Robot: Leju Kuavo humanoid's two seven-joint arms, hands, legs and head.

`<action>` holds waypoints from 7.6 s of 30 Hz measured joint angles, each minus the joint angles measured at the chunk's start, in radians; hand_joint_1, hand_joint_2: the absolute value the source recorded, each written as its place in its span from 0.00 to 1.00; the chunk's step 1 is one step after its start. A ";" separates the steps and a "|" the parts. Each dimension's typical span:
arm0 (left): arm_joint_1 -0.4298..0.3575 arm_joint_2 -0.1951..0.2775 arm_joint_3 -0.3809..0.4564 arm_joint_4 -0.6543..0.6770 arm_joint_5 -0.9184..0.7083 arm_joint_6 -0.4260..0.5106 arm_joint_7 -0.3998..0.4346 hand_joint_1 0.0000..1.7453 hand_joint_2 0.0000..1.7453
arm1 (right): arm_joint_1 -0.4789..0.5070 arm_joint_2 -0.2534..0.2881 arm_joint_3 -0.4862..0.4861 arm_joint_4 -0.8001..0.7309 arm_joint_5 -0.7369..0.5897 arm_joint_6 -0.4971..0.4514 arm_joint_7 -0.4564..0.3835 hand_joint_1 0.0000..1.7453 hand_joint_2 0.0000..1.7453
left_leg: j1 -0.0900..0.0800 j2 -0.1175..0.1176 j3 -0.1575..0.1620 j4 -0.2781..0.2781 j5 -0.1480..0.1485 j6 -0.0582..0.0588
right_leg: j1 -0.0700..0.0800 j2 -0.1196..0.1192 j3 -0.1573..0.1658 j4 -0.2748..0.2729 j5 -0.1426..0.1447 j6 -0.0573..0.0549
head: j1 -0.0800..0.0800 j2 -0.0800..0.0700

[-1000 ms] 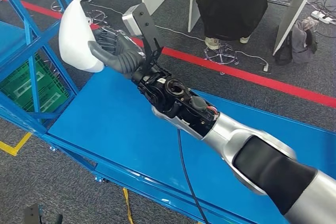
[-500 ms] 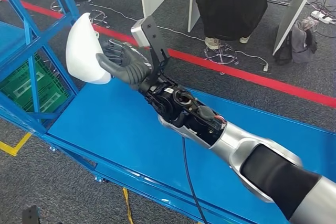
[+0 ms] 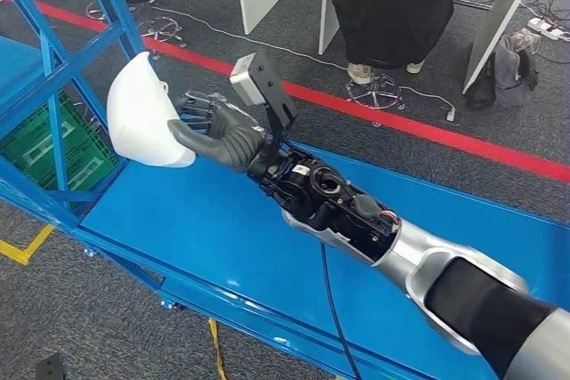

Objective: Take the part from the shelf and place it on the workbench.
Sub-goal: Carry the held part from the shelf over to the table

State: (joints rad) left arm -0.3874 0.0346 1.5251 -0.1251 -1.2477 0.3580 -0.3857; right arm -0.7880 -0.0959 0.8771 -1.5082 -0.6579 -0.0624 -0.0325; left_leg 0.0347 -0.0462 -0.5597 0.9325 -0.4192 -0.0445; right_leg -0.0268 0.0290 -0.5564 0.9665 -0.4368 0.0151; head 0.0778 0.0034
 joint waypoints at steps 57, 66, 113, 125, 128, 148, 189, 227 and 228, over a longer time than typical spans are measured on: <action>0.014 0.015 0.000 0.000 0.015 -0.029 -0.004 0.00 1.00 | 0.358 -0.107 -0.140 -0.326 0.253 0.106 -0.094 1.00 1.00 | 0.000 0.000 -0.001 0.000 -0.001 0.001 | 0.000 0.000 0.000 0.000 -0.001 0.001 | 0.000 0.000; 0.014 0.015 0.000 0.000 0.003 -0.018 -0.005 0.00 1.00 | 0.359 -0.107 -0.150 -0.327 0.236 0.127 -0.085 1.00 1.00 | 0.000 0.000 -0.001 0.000 -0.001 0.001 | 0.000 0.000 0.000 0.000 -0.001 0.001 | 0.000 0.000; 0.010 0.008 0.000 0.000 -0.011 -0.009 -0.010 0.00 1.00 | 0.391 -0.109 -0.154 -0.336 0.262 0.150 -0.097 1.00 1.00 | 0.004 -0.034 0.024 -0.003 -0.023 0.009 | -0.011 0.026 -0.009 0.007 0.001 0.027 | 0.014 0.000; 0.008 0.004 0.000 0.000 -0.011 -0.008 -0.011 0.00 1.00 | 0.403 -0.109 -0.158 -0.343 0.262 0.170 -0.096 1.00 1.00 | -0.015 0.059 -0.105 0.177 -0.040 0.024 | 0.019 -0.080 0.011 0.005 -0.016 -0.025 | -0.004 0.000; 0.003 0.004 0.000 0.000 -0.010 -0.008 -0.011 0.00 1.00 | 0.403 -0.109 -0.159 -0.343 0.262 0.170 -0.096 1.00 1.00 | -0.035 0.101 -0.037 0.036 0.003 0.038 | 0.027 -0.100 0.019 0.006 -0.026 -0.014 | -0.004 0.000; 0.006 -0.002 0.000 0.000 -0.005 -0.008 -0.014 0.00 1.00 | 0.403 -0.109 -0.167 -0.342 0.259 0.188 -0.109 1.00 1.00 | -0.027 -0.027 -0.051 0.071 -0.025 0.022 | 0.015 -0.006 0.030 -0.019 -0.007 -0.029 | 0.006 0.000; 0.000 -0.007 0.000 0.001 -0.006 0.020 -0.030 0.00 1.00 | 0.408 -0.109 -0.168 -0.341 0.259 0.181 -0.111 1.00 1.00 | -0.025 0.092 -0.039 0.018 0.024 0.019 | 0.026 -0.098 0.049 -0.025 -0.033 -0.012 | 0.001 0.000; -0.006 0.005 0.000 0.001 0.023 -0.121 -0.069 0.00 1.00 | 0.415 -0.125 -0.168 -0.370 0.253 0.166 -0.104 1.00 1.00 | -0.021 0.036 -0.012 0.004 0.014 0.050 | 0.017 -0.045 -0.068 0.212 -0.145 0.013 | 0.018 0.000; -0.007 0.005 0.000 0.001 0.023 -0.119 -0.068 0.00 1.00 | 0.418 -0.125 -0.168 -0.369 0.253 0.166 -0.104 1.00 1.00 | -0.022 0.027 -0.012 0.005 0.013 0.051 | 0.017 -0.039 -0.098 0.270 -0.161 0.013 | 0.020 0.000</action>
State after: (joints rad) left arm -0.3941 0.0394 1.5255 -0.1244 -1.2250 0.2395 -0.4540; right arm -0.3704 -0.2213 0.7093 -1.8768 -0.4051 0.1034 -0.1363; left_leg 0.0129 -0.0194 -0.5716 0.9373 -0.4057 0.0070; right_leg -0.0097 -0.0100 -0.6545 1.2366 -0.5976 0.0280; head 0.0974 0.0034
